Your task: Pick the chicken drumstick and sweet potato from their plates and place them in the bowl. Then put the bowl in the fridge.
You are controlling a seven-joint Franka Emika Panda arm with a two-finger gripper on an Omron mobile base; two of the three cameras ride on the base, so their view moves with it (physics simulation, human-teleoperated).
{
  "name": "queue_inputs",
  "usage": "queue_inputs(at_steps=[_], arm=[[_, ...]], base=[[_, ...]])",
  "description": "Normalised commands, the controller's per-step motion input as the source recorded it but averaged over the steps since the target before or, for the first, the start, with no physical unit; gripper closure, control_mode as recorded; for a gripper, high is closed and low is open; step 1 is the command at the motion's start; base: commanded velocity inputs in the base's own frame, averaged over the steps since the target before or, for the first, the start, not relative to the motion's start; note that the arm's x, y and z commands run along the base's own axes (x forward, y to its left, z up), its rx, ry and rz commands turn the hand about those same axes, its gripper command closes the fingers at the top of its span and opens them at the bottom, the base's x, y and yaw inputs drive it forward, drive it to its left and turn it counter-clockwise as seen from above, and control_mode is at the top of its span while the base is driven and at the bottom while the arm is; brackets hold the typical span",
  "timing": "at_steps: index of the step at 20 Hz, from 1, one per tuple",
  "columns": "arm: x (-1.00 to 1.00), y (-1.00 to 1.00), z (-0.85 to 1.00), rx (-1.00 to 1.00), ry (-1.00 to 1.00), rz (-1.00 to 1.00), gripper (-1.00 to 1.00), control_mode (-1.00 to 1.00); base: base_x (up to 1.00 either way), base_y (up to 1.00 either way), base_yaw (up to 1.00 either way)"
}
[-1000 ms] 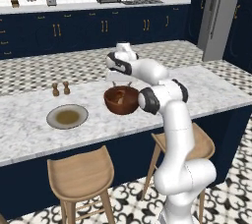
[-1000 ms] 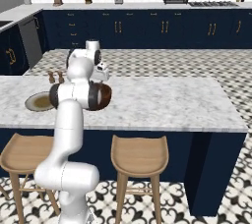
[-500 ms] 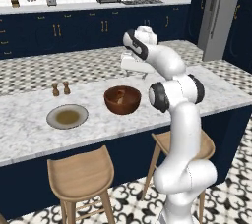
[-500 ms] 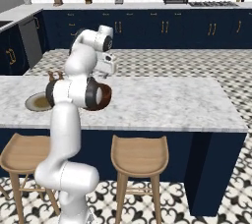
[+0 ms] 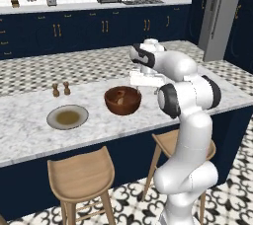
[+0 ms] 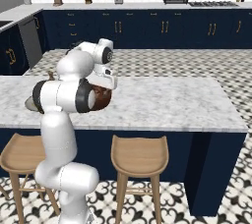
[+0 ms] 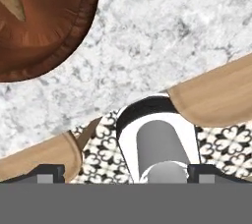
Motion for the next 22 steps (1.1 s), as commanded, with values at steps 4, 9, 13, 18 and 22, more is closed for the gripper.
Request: queue_inputs(at_steps=[4, 9, 13, 18, 22], arm=[[0.26, 0.04, -0.31, -0.13, -0.23, -0.22, -1.00, -1.00], [0.57, 0.04, -0.19, -0.05, -0.15, -0.18, -1.00, -1.00], [0.22, 0.00, -0.26, -0.05, -0.09, -0.09, -1.00, -1.00], [0.23, 0.03, -0.24, 0.00, 0.00, 0.00, -1.00, -1.00], [0.26, 0.01, -0.45, 0.00, -0.02, 0.00, -1.00, -1.00]], base=[[0.00, 0.00, 0.00], [0.00, 0.00, 0.00], [0.00, 0.00, 0.00], [0.00, 0.00, 0.00], [0.00, 0.00, 0.00]])
